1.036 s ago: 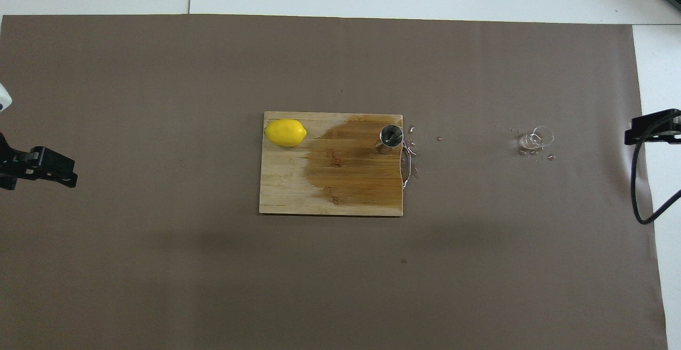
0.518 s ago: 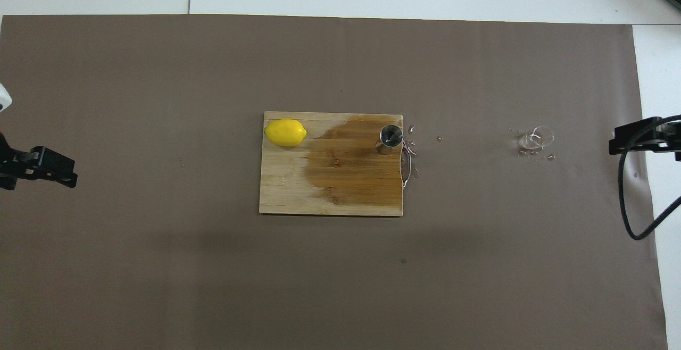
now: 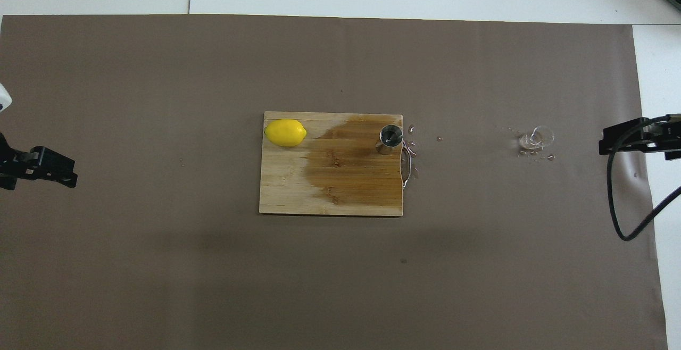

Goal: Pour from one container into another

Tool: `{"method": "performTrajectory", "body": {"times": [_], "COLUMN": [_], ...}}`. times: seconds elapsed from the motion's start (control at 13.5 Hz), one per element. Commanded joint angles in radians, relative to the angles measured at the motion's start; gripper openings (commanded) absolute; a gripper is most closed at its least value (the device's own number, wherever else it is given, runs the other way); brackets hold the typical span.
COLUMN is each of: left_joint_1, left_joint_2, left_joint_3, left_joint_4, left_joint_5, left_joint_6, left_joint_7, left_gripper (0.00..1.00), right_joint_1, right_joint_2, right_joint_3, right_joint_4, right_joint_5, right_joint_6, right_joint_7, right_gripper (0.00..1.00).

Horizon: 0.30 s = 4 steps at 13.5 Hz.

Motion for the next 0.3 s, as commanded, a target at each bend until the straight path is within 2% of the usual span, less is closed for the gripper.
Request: {"method": "performTrajectory", "body": {"times": [0.0,0.22], "left_joint_1": [-0.007,-0.007], "left_joint_2": [-0.03,-0.03], "left_joint_3": [0.006,0.006], "left_joint_4": [-0.032,-0.032], "left_joint_5": [0.002,0.002], "left_joint_6": [-0.002,-0.003], "left_joint_7": [-0.013,-0.013], "left_gripper": [1.0,1.0], "right_joint_1": [-0.019,-0.045], "right_joint_2": [-0.009,-0.017], "right_joint_3": [-0.009,-0.013], "right_joint_4": [0.002,-0.002], "right_joint_5": [0.016,0.016], "right_joint_6": [0.007,-0.005], "right_joint_7": [0.001,-0.002], "right_gripper": [1.0,1.0]}}
